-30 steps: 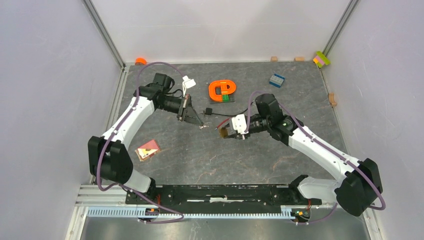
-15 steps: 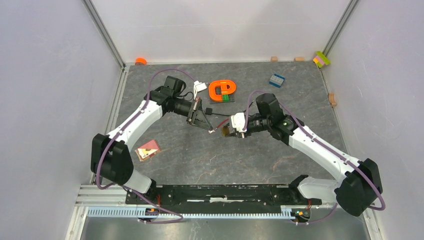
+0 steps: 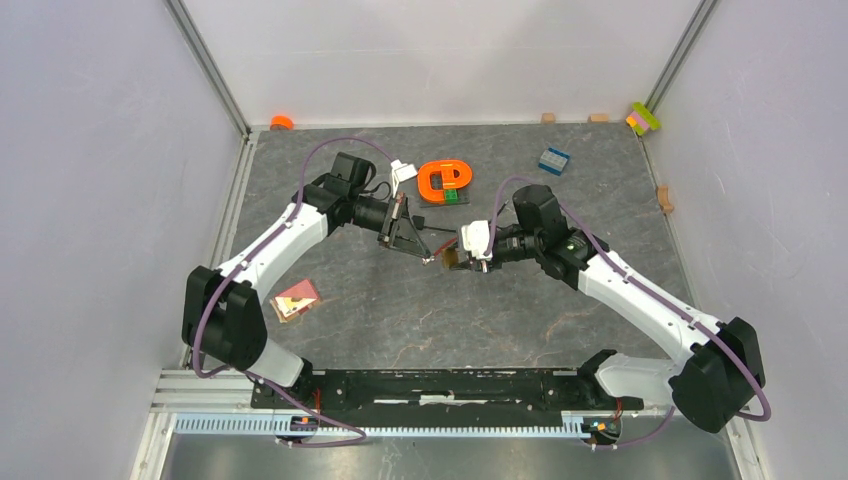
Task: Unlock with the key
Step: Unlock the lock.
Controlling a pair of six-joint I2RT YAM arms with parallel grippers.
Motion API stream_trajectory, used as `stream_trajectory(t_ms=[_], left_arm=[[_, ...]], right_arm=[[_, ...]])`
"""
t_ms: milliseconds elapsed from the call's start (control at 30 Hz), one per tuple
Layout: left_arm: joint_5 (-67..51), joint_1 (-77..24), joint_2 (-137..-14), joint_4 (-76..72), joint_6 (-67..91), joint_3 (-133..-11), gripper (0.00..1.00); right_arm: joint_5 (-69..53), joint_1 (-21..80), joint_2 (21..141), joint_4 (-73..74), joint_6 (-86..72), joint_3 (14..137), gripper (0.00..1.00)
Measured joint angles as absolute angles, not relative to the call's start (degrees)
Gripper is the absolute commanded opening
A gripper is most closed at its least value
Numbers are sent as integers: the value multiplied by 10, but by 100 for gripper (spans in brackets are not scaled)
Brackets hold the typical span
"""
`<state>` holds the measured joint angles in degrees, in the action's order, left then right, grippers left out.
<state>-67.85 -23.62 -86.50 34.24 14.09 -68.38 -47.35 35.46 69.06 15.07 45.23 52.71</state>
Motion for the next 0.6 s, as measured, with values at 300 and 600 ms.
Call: stream_trajectory(t_ms=[300,600], left_arm=[[-665,-237,-868,335,141,-684,2],[-661,-245,-875,322,148,-684,2]], right_arm=[[-475,351,690,150,446,527,0],[-475,351,690,146,438,527,0]])
